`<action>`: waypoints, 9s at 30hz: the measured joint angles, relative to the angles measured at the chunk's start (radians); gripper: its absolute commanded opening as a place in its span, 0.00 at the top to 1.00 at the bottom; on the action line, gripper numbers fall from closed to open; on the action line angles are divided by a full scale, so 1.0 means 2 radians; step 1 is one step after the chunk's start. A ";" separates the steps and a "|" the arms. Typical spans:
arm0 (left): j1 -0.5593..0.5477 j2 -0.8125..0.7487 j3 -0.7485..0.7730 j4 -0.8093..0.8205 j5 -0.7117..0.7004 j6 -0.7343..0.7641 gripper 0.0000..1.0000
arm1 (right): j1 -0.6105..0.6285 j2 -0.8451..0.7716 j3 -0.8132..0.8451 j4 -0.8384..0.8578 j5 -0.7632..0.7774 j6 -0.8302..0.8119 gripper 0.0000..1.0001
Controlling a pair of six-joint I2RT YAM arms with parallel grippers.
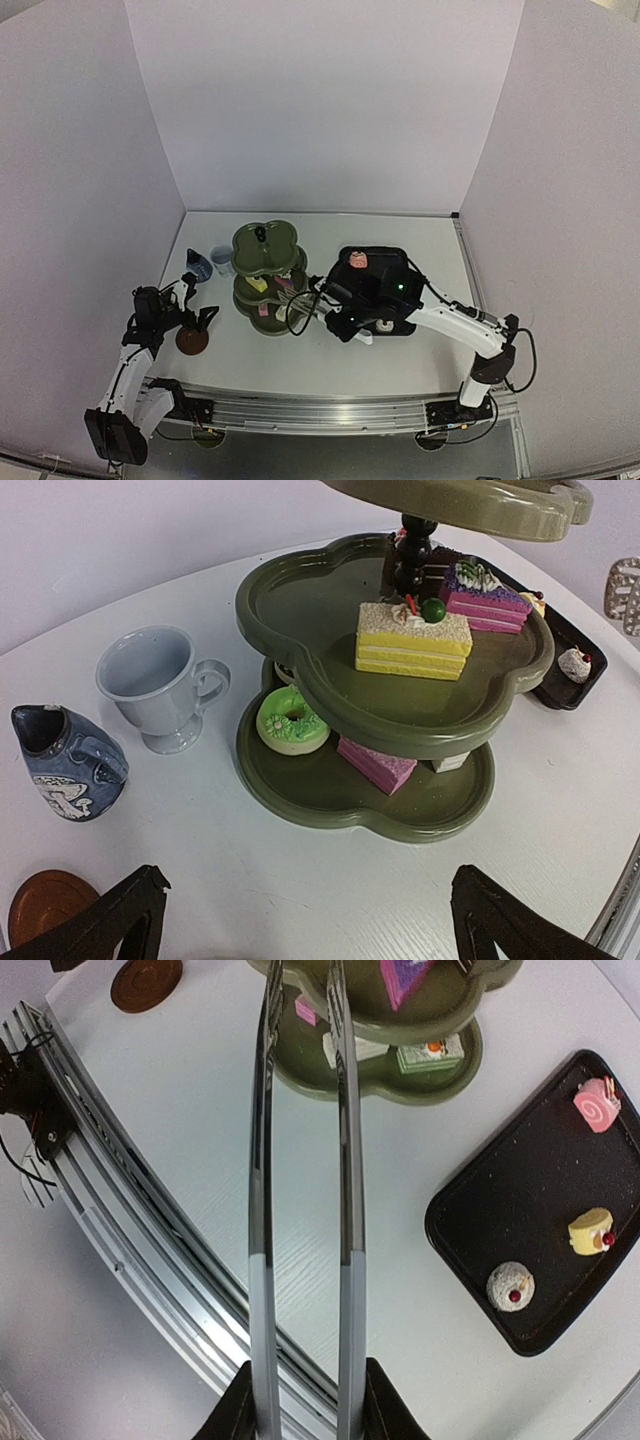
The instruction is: Serve the afternoon tea
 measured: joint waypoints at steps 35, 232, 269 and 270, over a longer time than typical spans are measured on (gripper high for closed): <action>0.000 0.009 0.001 -0.004 -0.005 0.006 0.00 | -0.330 0.060 -0.144 0.073 0.016 -0.186 0.72; 0.000 0.013 0.032 -0.003 0.023 -0.016 0.00 | -0.184 -0.171 -0.252 0.019 0.123 0.112 0.73; 0.000 0.013 0.031 -0.002 0.023 -0.015 0.00 | -0.286 -0.128 -0.417 0.128 -0.004 0.044 0.67; 0.000 0.013 0.031 -0.002 0.023 -0.016 0.00 | -0.287 -0.126 -0.417 0.130 -0.002 0.041 0.67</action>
